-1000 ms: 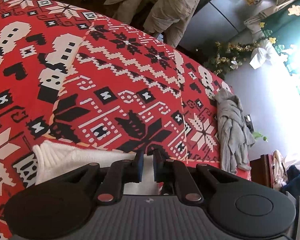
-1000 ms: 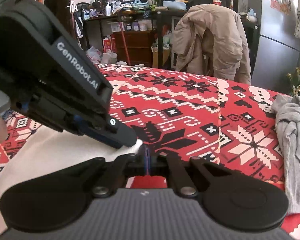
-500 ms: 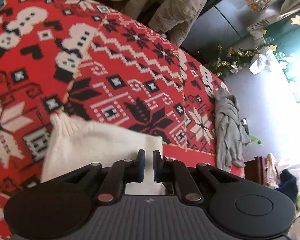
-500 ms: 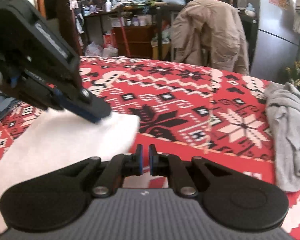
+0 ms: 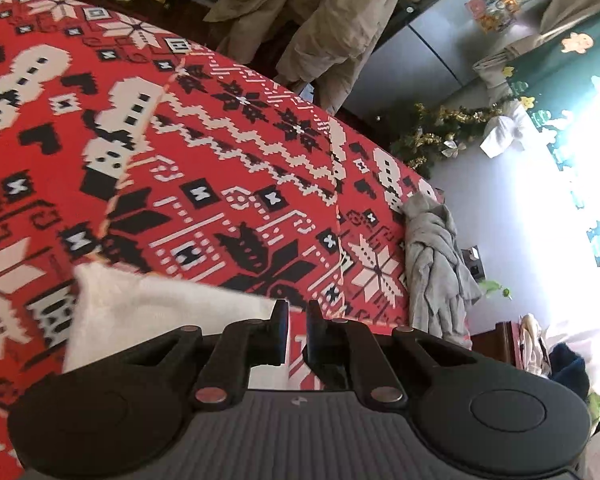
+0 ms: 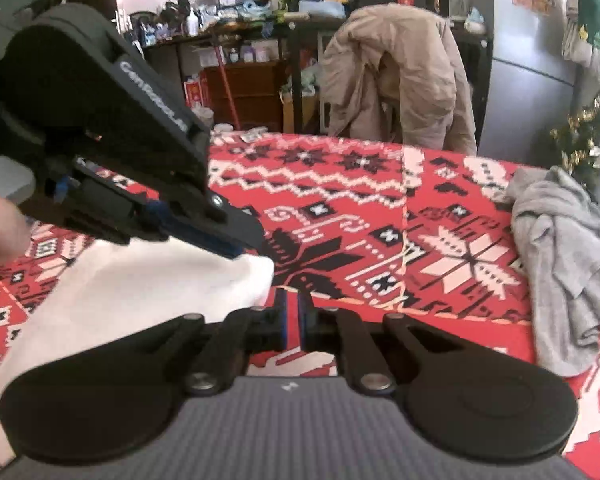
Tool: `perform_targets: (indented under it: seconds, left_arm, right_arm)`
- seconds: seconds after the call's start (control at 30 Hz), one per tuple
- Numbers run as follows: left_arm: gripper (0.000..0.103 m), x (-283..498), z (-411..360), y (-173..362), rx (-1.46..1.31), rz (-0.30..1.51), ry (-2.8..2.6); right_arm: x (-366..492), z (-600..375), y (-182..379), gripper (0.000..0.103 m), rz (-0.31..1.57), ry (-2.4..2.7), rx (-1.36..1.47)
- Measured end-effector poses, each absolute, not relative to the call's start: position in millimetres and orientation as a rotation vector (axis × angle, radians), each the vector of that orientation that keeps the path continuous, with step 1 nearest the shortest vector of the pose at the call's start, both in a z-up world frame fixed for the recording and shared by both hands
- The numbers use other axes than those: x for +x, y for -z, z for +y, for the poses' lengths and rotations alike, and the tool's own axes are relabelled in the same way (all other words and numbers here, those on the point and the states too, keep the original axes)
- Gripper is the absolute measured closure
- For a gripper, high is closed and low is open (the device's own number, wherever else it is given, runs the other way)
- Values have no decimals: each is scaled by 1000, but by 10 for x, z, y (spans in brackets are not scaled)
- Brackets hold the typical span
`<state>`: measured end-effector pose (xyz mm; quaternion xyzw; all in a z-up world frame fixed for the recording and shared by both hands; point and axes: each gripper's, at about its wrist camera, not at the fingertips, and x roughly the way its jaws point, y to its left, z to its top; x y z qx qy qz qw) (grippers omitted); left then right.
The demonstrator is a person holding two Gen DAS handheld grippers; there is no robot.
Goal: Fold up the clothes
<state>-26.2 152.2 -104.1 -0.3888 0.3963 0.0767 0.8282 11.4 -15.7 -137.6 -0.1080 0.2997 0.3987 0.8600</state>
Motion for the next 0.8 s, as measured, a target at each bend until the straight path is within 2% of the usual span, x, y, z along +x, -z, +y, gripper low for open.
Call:
perform_targets:
  seconds: [0.27,0.33,0.63,0.8]
  left_arm:
    - [95,-794,1633,1166,-808,858,-208]
    - [100,-852,1701,1226,-821,851,-210]
    - [100,-608,1949,1235,-757,804,-254]
    - [100,-612,2195,1250,-823,792,-241]
  right_arm:
    - [-98,-106,1235,96,685,-953,-170]
    - [-161,-109,1229,96,696,-971,-170]
    - [14,287,1268,96,709,-948,-219]
    - [121,512,1229,96,704,-932,-258]
